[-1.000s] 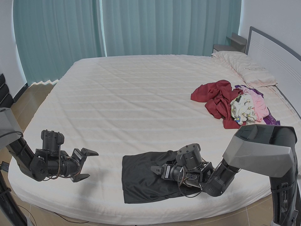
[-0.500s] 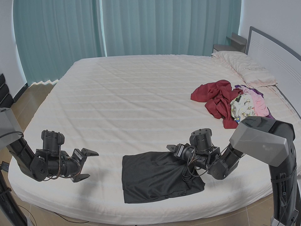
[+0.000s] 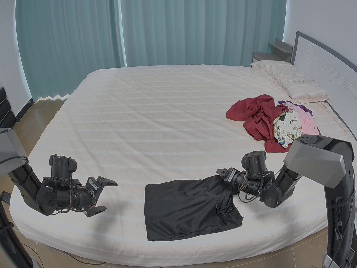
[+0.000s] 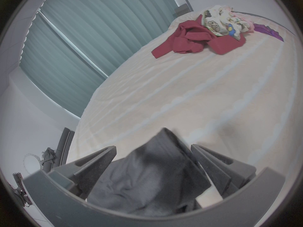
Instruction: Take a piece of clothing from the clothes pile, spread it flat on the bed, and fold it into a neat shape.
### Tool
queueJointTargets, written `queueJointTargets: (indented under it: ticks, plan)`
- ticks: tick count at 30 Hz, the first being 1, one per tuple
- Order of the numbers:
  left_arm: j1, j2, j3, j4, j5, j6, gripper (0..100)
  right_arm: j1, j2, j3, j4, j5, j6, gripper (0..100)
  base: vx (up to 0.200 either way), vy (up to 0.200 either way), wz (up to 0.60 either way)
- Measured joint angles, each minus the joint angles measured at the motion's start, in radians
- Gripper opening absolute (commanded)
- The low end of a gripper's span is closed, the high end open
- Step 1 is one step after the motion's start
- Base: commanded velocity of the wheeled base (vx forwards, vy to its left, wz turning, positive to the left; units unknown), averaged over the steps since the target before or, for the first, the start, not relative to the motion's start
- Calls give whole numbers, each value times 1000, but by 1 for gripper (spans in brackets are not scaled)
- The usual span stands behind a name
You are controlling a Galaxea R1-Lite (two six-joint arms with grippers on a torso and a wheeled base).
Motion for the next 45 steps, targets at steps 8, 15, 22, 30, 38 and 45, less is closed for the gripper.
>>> queueJointTargets:
  ticks: [8,15,22,30,38,45]
  plan:
    - [0,5,3,0,3,13,100,-1,-77,202,-52,75,-114,100,0,0,0]
    - [-3,9,3,0,5,17,100,48,-95,343,-200,96,-261,100,0,0,0]
    - [-11,15,-2,0,28,18,100,92,-96,365,-203,93,-335,100,0,0,0]
    - [-26,29,-6,0,56,18,100,111,-96,364,-150,84,-417,0,0,0,0]
    - [-29,33,-6,0,56,18,100,111,-111,403,-147,83,-442,0,0,0,0]
    - [-29,34,-6,0,56,18,100,76,-151,465,-145,84,-473,0,0,0,0]
